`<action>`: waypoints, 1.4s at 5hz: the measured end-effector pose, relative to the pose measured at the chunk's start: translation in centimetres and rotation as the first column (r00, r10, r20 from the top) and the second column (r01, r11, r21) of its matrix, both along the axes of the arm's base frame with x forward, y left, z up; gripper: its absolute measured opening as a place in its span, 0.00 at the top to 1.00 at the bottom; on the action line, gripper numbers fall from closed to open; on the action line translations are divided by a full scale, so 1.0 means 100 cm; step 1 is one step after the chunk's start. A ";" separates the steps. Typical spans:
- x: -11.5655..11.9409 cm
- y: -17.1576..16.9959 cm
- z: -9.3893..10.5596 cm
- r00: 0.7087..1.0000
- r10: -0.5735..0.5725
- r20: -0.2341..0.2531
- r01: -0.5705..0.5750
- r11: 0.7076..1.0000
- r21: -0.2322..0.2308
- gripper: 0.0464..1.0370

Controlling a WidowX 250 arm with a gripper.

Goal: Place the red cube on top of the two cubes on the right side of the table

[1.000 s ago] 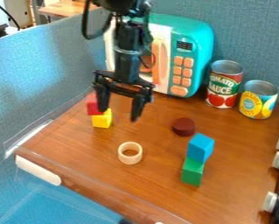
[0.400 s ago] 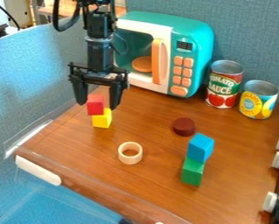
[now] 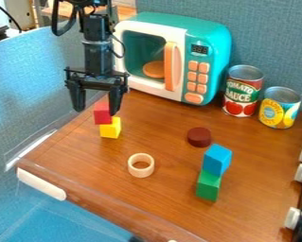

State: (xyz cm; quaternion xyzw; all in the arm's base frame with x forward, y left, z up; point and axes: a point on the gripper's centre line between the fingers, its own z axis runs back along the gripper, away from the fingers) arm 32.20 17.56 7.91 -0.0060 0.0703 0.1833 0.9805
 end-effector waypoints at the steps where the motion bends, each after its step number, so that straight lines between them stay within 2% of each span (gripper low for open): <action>1: 0.003 0.007 0.000 1.000 0.022 0.005 -0.022 1.000 -0.009 0.04; 4: 0.015 0.011 -0.020 0.996 0.092 -0.003 -0.092 0.995 -0.041 0.04; 6: 0.030 0.019 -0.040 0.993 0.116 -0.035 -0.118 0.992 -0.041 0.07; 7: 0.035 0.021 -0.040 0.989 0.145 -0.012 -0.146 0.989 -0.031 0.34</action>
